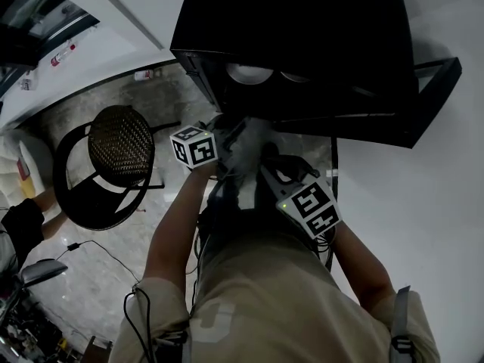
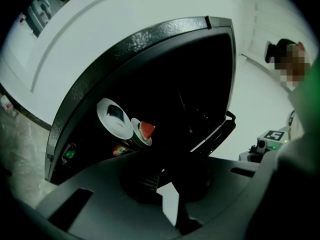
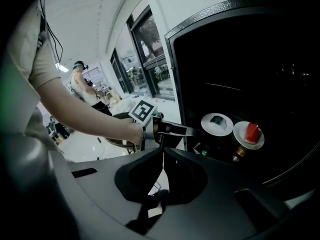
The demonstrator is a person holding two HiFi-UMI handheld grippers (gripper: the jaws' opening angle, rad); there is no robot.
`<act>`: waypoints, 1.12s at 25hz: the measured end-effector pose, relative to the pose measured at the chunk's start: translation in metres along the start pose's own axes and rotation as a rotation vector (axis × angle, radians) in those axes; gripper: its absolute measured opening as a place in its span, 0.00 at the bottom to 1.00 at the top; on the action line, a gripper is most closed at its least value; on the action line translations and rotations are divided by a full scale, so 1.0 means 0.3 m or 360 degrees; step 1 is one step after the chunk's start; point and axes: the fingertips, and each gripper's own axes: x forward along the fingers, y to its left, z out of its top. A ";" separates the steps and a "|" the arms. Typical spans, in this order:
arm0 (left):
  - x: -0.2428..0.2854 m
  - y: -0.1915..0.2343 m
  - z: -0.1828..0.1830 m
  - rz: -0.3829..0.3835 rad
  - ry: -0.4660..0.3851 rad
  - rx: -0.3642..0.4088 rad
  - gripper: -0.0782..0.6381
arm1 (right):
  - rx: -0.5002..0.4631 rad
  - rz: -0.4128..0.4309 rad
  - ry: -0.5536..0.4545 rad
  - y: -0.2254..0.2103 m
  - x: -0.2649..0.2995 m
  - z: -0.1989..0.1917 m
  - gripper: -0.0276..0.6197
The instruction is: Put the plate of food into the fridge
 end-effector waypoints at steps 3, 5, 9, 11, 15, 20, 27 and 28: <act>-0.026 -0.026 0.021 -0.0007 -0.0014 0.0097 0.12 | -0.0014 0.0001 -0.0009 0.015 0.005 0.001 0.08; -0.034 -0.048 0.031 -0.0001 -0.0001 0.0195 0.12 | -0.0025 0.0000 -0.0022 0.025 0.004 0.001 0.08; -0.050 -0.109 0.052 0.0048 0.0054 0.0495 0.12 | -0.0050 -0.0009 -0.0079 0.043 -0.002 0.023 0.08; -0.067 -0.136 0.070 0.0072 0.0057 0.0607 0.12 | -0.0068 -0.0017 -0.0113 0.055 -0.003 0.042 0.08; -0.104 -0.179 0.107 0.0091 0.0029 0.0721 0.12 | -0.0120 -0.0019 -0.0158 0.083 -0.006 0.074 0.08; -0.142 -0.220 0.126 0.0097 0.0020 0.0845 0.12 | -0.0180 -0.0013 -0.0190 0.115 0.001 0.091 0.08; -0.203 -0.263 0.135 0.0095 0.0038 0.0968 0.13 | -0.0227 -0.0046 -0.0245 0.161 0.015 0.128 0.08; -0.211 -0.263 0.135 0.0097 0.0041 0.0976 0.13 | -0.0228 -0.0047 -0.0252 0.168 0.018 0.131 0.08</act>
